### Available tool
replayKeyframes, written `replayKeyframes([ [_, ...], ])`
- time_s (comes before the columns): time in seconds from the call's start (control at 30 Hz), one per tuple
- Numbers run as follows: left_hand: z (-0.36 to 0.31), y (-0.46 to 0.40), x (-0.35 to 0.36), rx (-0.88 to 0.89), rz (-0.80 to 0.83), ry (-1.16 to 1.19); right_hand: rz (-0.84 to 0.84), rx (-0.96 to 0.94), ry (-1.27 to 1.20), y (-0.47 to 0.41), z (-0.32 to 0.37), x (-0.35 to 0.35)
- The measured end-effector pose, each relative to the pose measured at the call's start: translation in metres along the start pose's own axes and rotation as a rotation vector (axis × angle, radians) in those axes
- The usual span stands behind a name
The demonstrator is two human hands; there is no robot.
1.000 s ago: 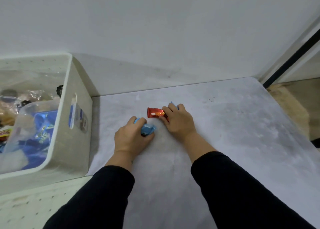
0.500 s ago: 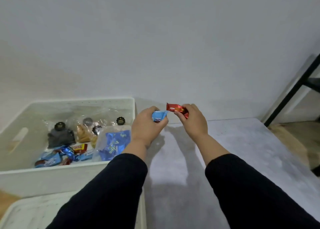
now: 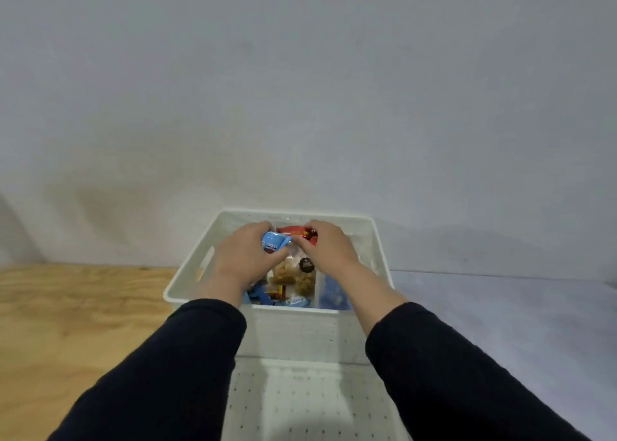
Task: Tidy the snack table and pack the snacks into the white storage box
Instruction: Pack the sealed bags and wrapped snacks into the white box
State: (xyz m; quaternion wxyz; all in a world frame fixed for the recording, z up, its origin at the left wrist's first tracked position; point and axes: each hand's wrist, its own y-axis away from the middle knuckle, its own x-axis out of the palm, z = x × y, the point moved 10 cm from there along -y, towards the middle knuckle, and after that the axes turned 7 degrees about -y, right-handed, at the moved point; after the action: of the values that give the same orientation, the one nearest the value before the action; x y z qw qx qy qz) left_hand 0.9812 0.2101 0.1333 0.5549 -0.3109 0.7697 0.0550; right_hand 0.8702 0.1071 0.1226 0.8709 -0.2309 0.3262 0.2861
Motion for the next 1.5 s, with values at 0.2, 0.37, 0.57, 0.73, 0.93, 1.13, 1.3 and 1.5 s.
replayKeyframes([
  [0.2,0.073,0.000,0.031,-0.059,0.180,-0.130,0.161,0.187,-0.007,-0.001,-0.011,0.086],
  [0.37,0.076,-0.001,0.039,-0.003,0.235,-0.217,0.193,0.256,-0.042,0.003,-0.009,0.089],
  [0.57,0.063,0.010,0.025,0.022,0.205,-0.197,0.249,0.249,0.120,0.022,-0.004,0.074],
  [0.73,0.037,0.041,0.000,0.061,0.084,-0.238,0.176,0.198,0.283,0.063,-0.003,0.039],
  [0.93,0.017,0.122,-0.006,0.064,-0.027,-0.211,0.110,0.166,0.377,0.147,-0.010,0.002],
  [1.13,0.038,0.208,0.023,-0.037,0.111,-0.235,0.077,0.216,0.352,0.230,-0.045,-0.003],
  [1.3,0.083,0.269,0.066,-0.165,0.313,-0.268,0.227,0.371,0.330,0.298,-0.099,0.034],
  [1.5,0.145,0.305,0.111,-0.292,0.486,-0.328,0.292,0.566,0.354,0.337,-0.155,0.066],
])
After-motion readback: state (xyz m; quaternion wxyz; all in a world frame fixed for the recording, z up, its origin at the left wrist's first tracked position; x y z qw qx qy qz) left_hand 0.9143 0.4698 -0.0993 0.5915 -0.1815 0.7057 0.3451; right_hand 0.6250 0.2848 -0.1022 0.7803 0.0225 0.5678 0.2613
